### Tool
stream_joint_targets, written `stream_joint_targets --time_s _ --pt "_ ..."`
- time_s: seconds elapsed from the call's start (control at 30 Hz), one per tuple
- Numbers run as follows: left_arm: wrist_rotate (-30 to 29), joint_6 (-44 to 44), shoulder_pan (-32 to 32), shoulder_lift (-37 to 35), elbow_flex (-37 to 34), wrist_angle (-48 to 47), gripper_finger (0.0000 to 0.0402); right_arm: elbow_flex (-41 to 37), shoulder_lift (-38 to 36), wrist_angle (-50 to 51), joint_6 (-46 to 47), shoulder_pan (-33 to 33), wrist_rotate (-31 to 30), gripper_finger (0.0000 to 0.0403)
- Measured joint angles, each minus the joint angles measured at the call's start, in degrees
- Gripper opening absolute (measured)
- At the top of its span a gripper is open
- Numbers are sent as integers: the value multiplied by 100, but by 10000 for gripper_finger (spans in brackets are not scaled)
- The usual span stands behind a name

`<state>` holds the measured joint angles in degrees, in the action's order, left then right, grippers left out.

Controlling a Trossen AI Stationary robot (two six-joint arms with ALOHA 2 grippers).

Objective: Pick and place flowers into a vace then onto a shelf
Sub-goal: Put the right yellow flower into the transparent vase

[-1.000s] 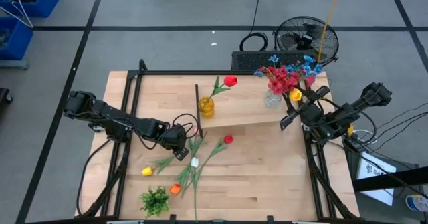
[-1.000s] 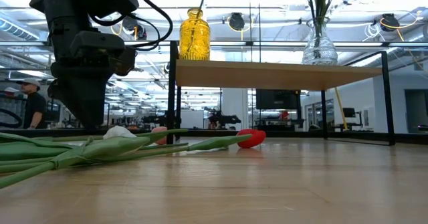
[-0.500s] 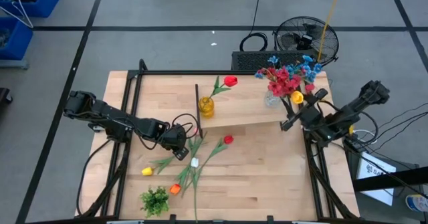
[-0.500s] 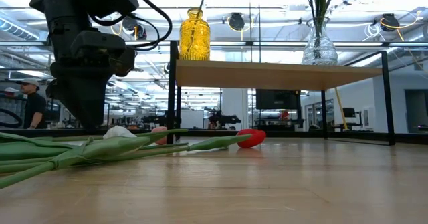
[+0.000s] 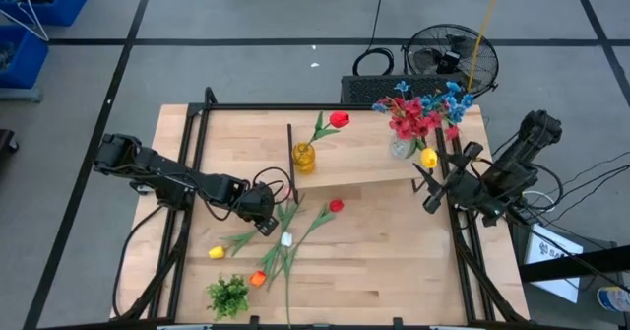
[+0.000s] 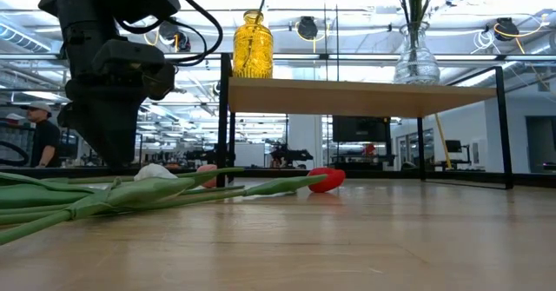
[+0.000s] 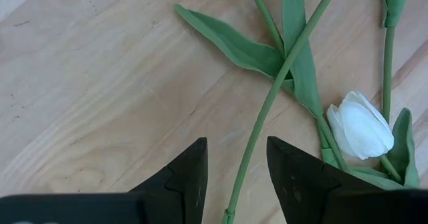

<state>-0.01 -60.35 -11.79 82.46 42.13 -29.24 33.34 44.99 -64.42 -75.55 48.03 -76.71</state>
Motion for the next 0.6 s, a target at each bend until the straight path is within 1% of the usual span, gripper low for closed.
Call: stream_joint_targets --time_s 0.33,0.47,0.6 --pt "0 -1 -11 0 0 323 156 0 -48 3 -41 525 1 187" --pt "-2 0 -11 0 0 407 156 0 -55 15 278 582 2 187" --pt "12 -10 -11 0 0 409 156 0 -17 317 614 652 0 187"
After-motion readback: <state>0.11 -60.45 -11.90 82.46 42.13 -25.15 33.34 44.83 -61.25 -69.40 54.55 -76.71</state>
